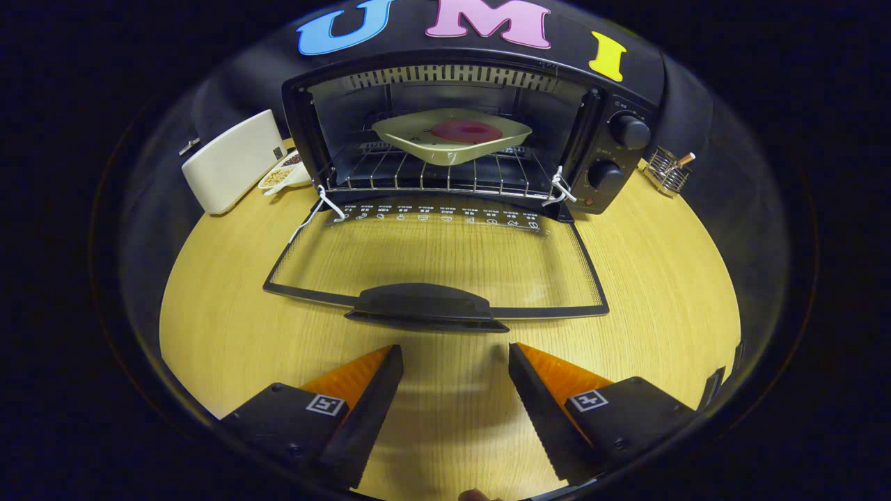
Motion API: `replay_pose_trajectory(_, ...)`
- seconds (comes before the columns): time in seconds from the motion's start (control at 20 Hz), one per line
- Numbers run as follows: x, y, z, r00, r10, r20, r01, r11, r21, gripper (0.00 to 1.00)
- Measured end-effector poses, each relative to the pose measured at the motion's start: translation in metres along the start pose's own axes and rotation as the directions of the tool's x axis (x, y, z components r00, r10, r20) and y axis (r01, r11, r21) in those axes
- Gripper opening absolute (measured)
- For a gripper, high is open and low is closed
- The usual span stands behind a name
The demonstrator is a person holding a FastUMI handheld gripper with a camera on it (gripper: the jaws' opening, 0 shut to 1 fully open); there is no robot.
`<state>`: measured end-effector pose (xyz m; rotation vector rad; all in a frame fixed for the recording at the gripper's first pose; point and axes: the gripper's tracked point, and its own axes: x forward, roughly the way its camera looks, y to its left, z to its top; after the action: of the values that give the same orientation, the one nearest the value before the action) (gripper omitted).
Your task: Open the toaster oven, put the food inside, and close the toaster oven door.
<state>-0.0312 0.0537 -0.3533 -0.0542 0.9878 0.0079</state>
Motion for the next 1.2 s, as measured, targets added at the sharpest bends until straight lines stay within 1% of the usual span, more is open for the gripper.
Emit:
replay_pose_trajectory(0.2, 0.009, 0.002, 0.01, 1.0, 0.016, 0.014, -0.017, 1.0, 0.026, 1.0)
replay_pose_trajectory(0.4, 0.003, 0.0, 0.017, 0.999, 0.014, 0.048, -0.012, 0.999, -0.038, 1.0)
replay_pose_trajectory(0.55, -0.015, 0.0, 0.031, 0.995, 0.03, 0.094, -0.025, 0.998, -0.056, 1.0)
replay_pose_trajectory(0.7, -0.045, 0.003, 0.06, 0.984, 0.07, 0.166, -0.062, 0.996, -0.058, 1.0)
replay_pose_trajectory(0.8, -0.056, 0.002, 0.084, 0.974, 0.097, 0.207, -0.092, 0.995, -0.032, 1.0)
replay_pose_trajectory(0.9, -0.06, 0.006, 0.102, 0.962, 0.114, 0.247, -0.115, 0.993, -0.01, 0.99)
replay_pose_trajectory(1.0, -0.062, 0.007, 0.123, 0.954, 0.117, 0.275, -0.121, 0.993, -0.001, 0.99)
replay_pose_trajectory(1.05, -0.064, 0.011, 0.134, 0.949, 0.135, 0.287, -0.142, 0.99, 0.005, 1.0)
replay_pose_trajectory(1.1, -0.069, 0.018, 0.144, 0.94, 0.152, 0.304, -0.162, 0.987, 0.008, 0.99)
replay_pose_trajectory(1.2, -0.086, 0.02, 0.168, 0.917, 0.159, 0.367, -0.172, 0.985, 0.004, 1.0)
